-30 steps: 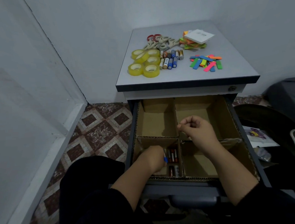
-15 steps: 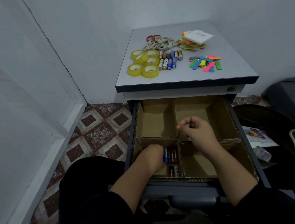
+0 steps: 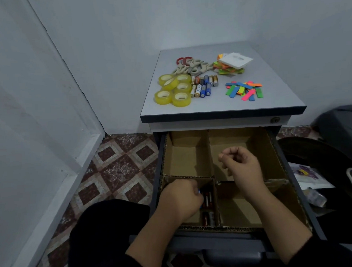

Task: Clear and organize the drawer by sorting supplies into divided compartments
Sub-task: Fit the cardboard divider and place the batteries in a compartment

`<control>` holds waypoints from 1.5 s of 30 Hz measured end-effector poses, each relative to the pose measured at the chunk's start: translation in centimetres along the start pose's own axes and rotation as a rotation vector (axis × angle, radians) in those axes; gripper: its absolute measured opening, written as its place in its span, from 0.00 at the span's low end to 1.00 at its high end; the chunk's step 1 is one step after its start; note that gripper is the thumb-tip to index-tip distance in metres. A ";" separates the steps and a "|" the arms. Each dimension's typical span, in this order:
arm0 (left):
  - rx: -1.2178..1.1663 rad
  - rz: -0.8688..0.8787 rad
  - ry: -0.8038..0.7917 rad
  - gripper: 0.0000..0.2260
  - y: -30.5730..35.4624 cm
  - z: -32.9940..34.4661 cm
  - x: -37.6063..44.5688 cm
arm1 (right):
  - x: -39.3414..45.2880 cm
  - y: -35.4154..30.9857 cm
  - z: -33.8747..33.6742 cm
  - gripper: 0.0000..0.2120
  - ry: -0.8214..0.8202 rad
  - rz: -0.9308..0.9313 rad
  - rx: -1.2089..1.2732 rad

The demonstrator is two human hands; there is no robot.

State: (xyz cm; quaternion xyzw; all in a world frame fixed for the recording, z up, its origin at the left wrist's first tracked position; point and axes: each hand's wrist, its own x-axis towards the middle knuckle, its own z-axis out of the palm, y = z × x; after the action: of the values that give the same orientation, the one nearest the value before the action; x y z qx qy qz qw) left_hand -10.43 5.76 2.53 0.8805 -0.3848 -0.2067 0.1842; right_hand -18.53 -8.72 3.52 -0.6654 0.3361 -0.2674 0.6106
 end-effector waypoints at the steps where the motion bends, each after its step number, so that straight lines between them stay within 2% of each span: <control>1: -0.013 0.018 0.064 0.12 0.4 -0.4 -0.3 | 0.1 -0.2 -0.1 0.03 0.032 -0.037 -0.018; 6: -0.129 0.130 0.436 0.05 2.7 -3.6 0.9 | 1.3 -3.2 -0.1 0.09 0.147 -0.333 -0.316; 9: -0.064 0.217 0.646 0.12 4.0 -5.8 3.8 | 3.8 -5.6 0.5 0.13 0.174 -0.511 -0.511; 11: 0.020 0.257 0.746 0.15 5.0 -7.2 6.1 | 6.0 -7.2 1.2 0.16 0.168 -0.548 -0.614; 13: 0.113 0.246 0.762 0.16 6.0 -8.4 8.1 | 8.0 -8.4 2.0 0.19 0.119 -0.525 -0.681; 17: 0.344 0.138 0.688 0.20 7.5 -10.0 11.0 | 11.2 -9.9 2.9 0.22 -0.008 -0.519 -0.865; 21: 0.404 0.110 0.666 0.15 8.2 -10.4 12.4 | 12.8 -10.4 3.1 0.16 -0.079 -0.539 -1.043; 24: 0.399 0.147 0.697 0.13 8.0 -10.2 12.6 | 12.7 -10.3 3.1 0.12 -0.062 -0.552 -1.106; 29: 0.268 0.211 0.788 0.07 7.3 -9.6 11.5 | 10.6 -9.6 2.3 0.07 0.082 -0.569 -1.069; 34: 0.084 0.073 0.692 0.06 8.0 -10.1 10.4 | 8.4 -8.8 1.9 0.11 0.160 -0.515 -0.907; 37: 0.083 -0.024 0.586 0.09 7.9 -10.4 8.6 | 5.8 -8.0 1.2 0.13 0.204 -0.489 -0.626; 39: -0.032 -0.038 0.500 0.10 6.9 -10.2 6.2 | 3.4 -6.9 0.5 0.12 0.223 -0.398 -0.373; 42: -0.353 -0.093 0.271 0.04 4.7 -9.0 2.0 | 0.7 -4.3 -0.1 0.11 0.210 -0.246 -0.147; 45: -0.388 -0.261 -0.036 0.02 2.2 -5.6 -0.3 | -0.8 -1.6 -0.1 0.11 0.198 -0.159 -0.077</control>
State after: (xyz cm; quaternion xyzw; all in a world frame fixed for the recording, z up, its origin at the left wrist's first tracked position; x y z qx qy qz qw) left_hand -9.08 5.52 8.36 0.8670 -0.2239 -0.3147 0.3148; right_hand -18.94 -8.07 5.14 -0.6832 0.3509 -0.3665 0.5252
